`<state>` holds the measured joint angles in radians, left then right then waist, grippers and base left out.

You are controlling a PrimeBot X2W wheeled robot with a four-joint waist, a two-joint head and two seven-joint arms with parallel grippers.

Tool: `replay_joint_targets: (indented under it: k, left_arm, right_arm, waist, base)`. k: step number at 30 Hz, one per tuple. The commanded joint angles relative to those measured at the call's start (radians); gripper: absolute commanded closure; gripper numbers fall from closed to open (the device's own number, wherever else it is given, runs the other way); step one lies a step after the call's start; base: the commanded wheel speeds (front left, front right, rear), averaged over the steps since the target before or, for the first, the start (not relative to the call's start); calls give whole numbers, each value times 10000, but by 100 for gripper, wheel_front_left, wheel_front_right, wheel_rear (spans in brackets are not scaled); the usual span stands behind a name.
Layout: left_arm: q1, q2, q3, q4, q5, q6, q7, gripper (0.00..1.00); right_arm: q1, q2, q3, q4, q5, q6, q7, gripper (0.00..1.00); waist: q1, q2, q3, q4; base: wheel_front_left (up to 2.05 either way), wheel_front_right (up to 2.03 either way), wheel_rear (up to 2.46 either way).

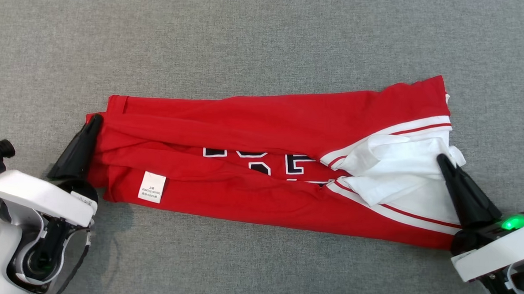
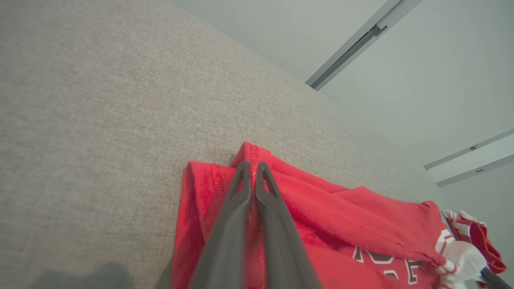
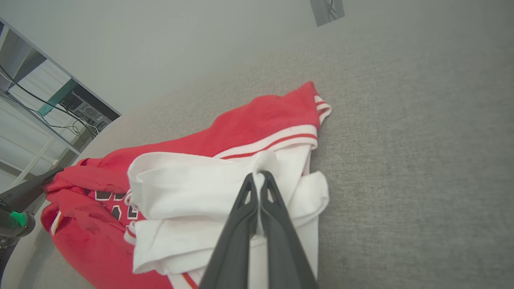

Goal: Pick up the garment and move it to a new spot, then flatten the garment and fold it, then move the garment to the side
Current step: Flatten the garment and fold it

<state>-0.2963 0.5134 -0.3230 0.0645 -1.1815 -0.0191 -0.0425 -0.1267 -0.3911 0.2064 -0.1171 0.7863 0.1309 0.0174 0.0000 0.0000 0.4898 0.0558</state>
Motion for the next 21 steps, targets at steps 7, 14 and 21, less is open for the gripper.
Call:
replay_joint_targets:
  k: [7,14,21]
  left_arm:
    - [482,-259,166,391,957,546,-1454,0]
    - [749,-828,777,-198,2691,1571,-2204,0]
    - [1092,-1972,2184,-1414,5473,1692,-2223,0]
  right_arm:
    - [400,759,-457,131,-1227,-4,-357,0]
    - [494,1556,-1573,-67,-2733,-4,-1216,0]
    - [252,2169,-2430,-44,-4535,-4,-1506,0]
  waist:
    - [0,0,-257,-49]
    - [0,0,-673,-39]
    - [0,0,-1256,-12]
  base:
    - [0,0,0]
    - [0,0,0]
    - [0,0,0]
